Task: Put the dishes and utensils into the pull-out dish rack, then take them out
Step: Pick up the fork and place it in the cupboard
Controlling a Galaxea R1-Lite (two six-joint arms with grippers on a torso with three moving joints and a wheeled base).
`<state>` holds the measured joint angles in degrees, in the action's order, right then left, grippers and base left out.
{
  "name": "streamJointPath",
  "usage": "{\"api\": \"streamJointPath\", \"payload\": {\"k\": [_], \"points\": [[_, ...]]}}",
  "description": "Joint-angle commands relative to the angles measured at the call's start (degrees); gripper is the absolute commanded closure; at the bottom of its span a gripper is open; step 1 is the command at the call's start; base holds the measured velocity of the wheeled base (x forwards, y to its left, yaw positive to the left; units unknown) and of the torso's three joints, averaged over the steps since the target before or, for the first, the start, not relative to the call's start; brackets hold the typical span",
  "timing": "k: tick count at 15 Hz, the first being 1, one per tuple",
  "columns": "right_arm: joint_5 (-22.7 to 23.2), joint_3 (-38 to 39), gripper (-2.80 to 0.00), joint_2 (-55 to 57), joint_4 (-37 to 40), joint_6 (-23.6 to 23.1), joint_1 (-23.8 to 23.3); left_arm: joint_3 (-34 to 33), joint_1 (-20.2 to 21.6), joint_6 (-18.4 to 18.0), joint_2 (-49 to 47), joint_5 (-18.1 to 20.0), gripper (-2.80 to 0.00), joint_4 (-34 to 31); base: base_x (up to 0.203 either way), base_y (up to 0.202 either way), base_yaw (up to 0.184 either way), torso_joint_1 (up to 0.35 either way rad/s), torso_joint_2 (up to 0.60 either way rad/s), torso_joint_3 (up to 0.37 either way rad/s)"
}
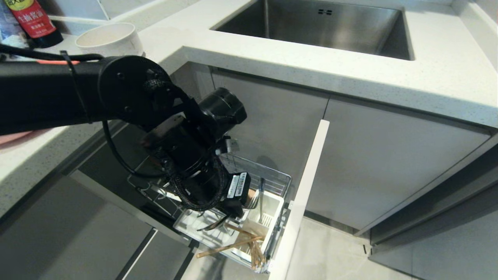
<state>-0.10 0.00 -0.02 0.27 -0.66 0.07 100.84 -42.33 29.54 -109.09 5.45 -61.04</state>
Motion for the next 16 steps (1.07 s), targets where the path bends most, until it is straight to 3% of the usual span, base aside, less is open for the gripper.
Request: {"api": "streamJointPath", "payload": {"k": [1, 9, 16], "points": [[0.03, 0.0, 0.0, -0.06, 0.04, -0.04, 0.01, 0.29, -0.08, 0.25, -2.29, 0.14, 0.0, -0.37, 0.0, 0.0, 0.0, 0.0, 0.0, 0.0], [0.01, 0.0, 0.0, 0.02, 0.0, -0.04, 0.01, 2.24, -0.3, 2.86, -7.34, 1.3, 0.0, -0.4, 0.0, 0.0, 0.0, 0.0, 0.0, 0.0], [0.01, 0.0, 0.0, -0.03, 0.0, -0.04, 0.01, 4.95, -0.23, 3.07, -10.9, 1.41, 0.0, 0.04, 0.0, 0.0, 0.0, 0.0, 0.0, 0.0]]}}
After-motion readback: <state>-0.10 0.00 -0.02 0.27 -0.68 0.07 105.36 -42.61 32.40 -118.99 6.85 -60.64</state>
